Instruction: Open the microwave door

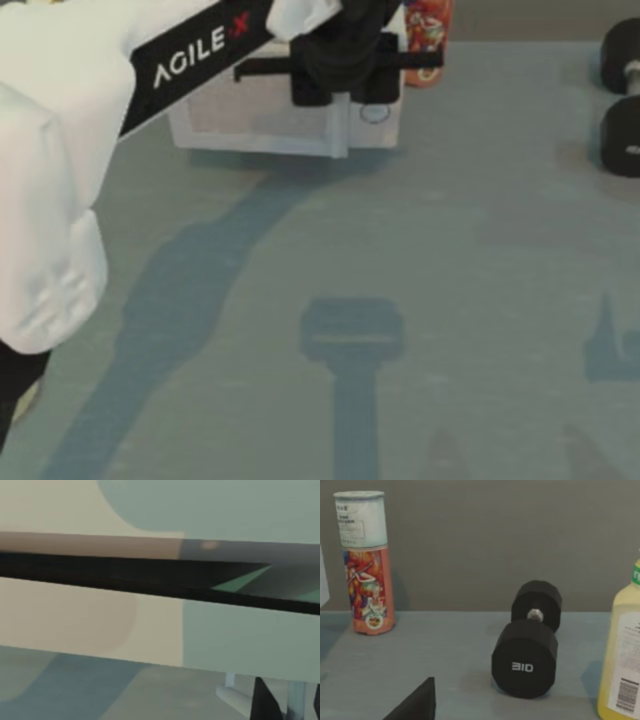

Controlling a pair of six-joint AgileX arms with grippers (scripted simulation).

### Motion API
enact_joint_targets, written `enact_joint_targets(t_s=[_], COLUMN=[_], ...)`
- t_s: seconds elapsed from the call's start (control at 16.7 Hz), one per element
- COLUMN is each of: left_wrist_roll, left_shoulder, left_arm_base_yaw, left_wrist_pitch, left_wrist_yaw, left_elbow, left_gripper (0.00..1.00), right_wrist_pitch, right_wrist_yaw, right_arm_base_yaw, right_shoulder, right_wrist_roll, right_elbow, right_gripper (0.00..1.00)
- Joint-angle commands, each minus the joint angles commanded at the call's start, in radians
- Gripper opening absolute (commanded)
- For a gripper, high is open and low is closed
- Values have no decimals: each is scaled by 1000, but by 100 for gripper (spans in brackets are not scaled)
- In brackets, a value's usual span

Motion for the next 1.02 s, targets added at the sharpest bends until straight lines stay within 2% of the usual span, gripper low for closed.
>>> enact_joint_targets(t_s=[0.48, 1.02], left_wrist_roll=[84, 85], left_shoulder=[-96, -97], left_arm_base_yaw=[11, 11], left_wrist_pitch=[84, 85], left_wrist_yaw=[26, 27], left_elbow=[-170, -172], left_gripper=[0, 0], right_wrist_pitch=[0, 0], right_wrist_yaw=[0, 0], right_arm_base_yaw=[0, 0], right_shoulder=[0, 0], right_wrist_roll=[0, 0], right_elbow=[0, 0], right_gripper=[100, 100])
